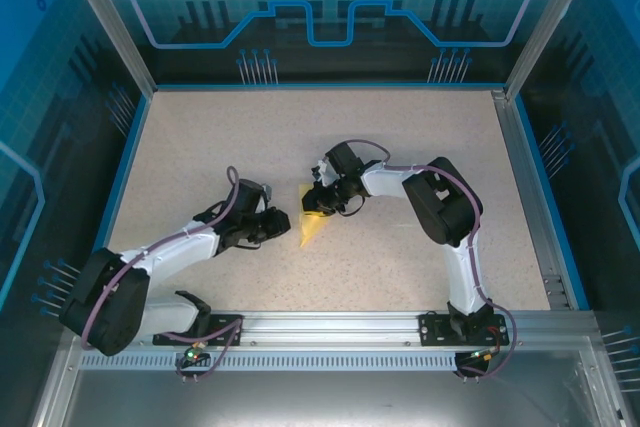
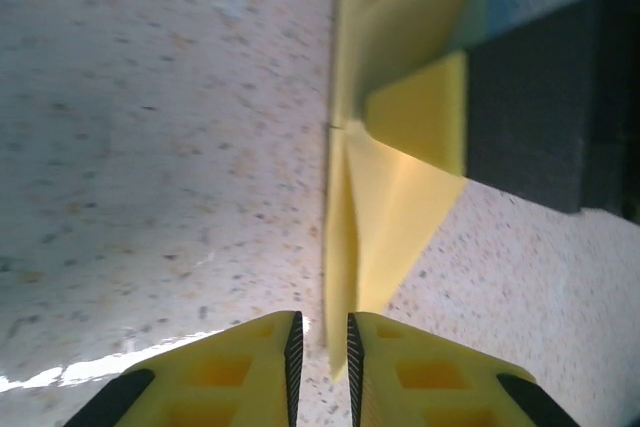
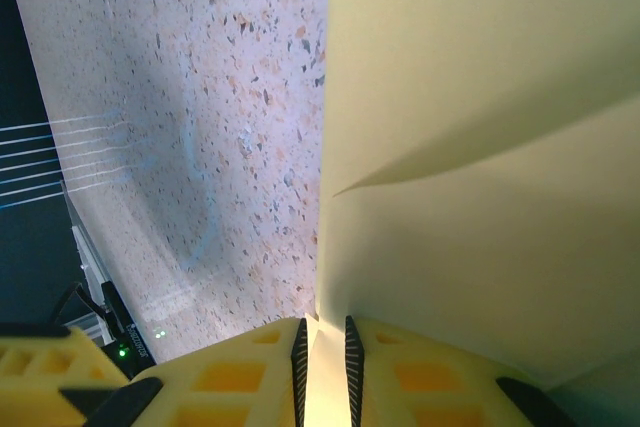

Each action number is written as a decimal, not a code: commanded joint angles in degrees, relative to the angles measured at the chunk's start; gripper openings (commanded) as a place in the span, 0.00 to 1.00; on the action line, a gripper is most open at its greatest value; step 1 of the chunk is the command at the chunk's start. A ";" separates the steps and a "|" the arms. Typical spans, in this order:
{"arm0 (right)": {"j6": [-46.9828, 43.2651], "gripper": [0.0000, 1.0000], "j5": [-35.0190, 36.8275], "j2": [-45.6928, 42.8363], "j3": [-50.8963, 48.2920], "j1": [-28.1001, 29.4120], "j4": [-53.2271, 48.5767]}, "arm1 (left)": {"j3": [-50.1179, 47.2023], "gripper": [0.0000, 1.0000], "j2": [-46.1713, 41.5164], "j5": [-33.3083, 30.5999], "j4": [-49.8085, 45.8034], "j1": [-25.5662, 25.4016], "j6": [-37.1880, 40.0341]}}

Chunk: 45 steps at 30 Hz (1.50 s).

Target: Fold a paper plane with a square sheet of paper (pick it up from the middle)

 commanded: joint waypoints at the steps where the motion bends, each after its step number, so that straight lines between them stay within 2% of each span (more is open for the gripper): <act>1: -0.87 0.20 1.06 2.18 -1.32 -0.13 -2.25 | 0.83 0.23 0.78 -2.96 -4.11 0.68 -3.93; 4: -0.71 0.21 0.74 1.92 -1.38 -0.13 -2.02 | 2.01 0.29 2.82 1.09 -0.88 0.73 -3.46; 12: -0.28 0.21 0.64 1.12 -1.33 -0.22 -1.72 | 4.92 0.34 10.17 11.57 6.53 0.58 -2.07; 17: 0.25 0.21 0.29 0.60 -1.90 -0.23 -0.89 | 6.12 0.34 14.57 13.99 8.82 0.50 -2.30; 35: 0.70 0.21 -0.08 0.51 -2.12 -0.22 -0.39 | 7.17 0.08 21.03 17.44 8.35 0.21 0.20; 45: 0.63 0.21 -0.62 1.55 -2.13 -0.16 -0.39 | 3.30 0.06 20.82 19.41 10.22 0.18 1.75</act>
